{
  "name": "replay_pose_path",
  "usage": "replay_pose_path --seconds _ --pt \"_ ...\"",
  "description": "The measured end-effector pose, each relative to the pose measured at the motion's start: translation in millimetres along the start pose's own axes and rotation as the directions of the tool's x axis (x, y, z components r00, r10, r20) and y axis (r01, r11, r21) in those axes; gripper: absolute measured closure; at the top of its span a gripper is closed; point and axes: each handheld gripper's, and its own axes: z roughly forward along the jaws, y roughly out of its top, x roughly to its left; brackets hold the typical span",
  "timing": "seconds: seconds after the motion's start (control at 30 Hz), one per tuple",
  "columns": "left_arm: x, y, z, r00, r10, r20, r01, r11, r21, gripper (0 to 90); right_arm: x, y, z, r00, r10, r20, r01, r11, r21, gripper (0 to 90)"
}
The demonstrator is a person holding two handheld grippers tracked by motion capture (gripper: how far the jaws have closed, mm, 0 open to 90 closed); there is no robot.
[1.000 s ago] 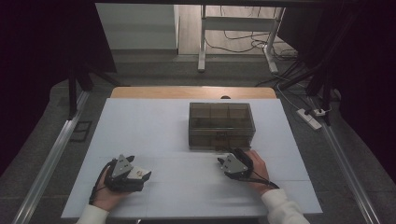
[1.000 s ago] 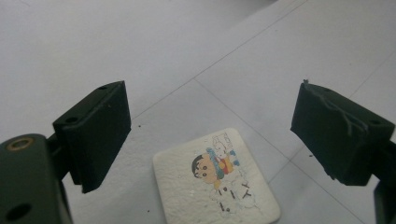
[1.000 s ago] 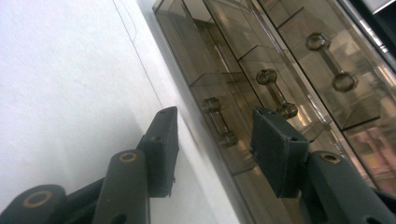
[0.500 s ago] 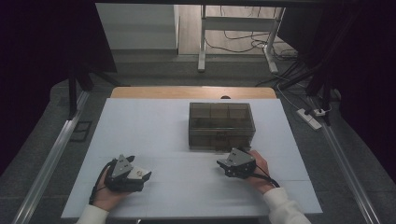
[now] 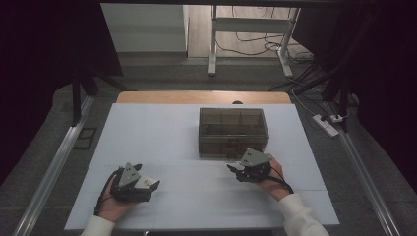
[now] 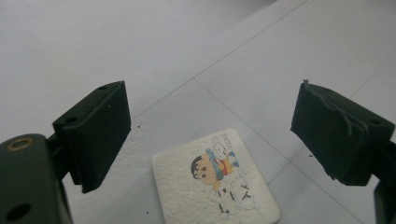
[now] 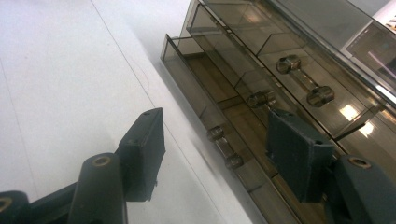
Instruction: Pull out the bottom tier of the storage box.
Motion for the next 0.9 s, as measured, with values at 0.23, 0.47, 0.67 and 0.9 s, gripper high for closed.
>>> replay_pose_path --seconds 0.23,0.47,0.67,0.9 --pt "0.2 0.1 0.3 1.0000 0.000 0.000 0.000 1.0000 0.000 12.0 -4.7 3.8 -0.7 0.9999 0.009 -0.011 -0.009 1.000 0.002 36.7" --pt "-0.1 0.2 0.9 1.0000 0.002 0.000 -0.002 1.0000 0.002 12.0 -11.4 13.0 1.0 0.9991 -0.004 -0.042 0.005 1.000 0.031 35.6" --pt "-0.1 0.4 1.1 1.0000 0.002 -0.001 -0.002 1.0000 0.003 12.0 -13.9 16.3 6.1 0.9976 -0.022 -0.066 0.026 0.998 0.051 35.5" --pt "-0.3 0.6 0.8 1.0000 0.002 0.000 -0.002 1.0000 0.000 12.0 -19.4 17.4 13.6 0.9958 -0.032 -0.086 0.039 0.996 0.078 35.8"
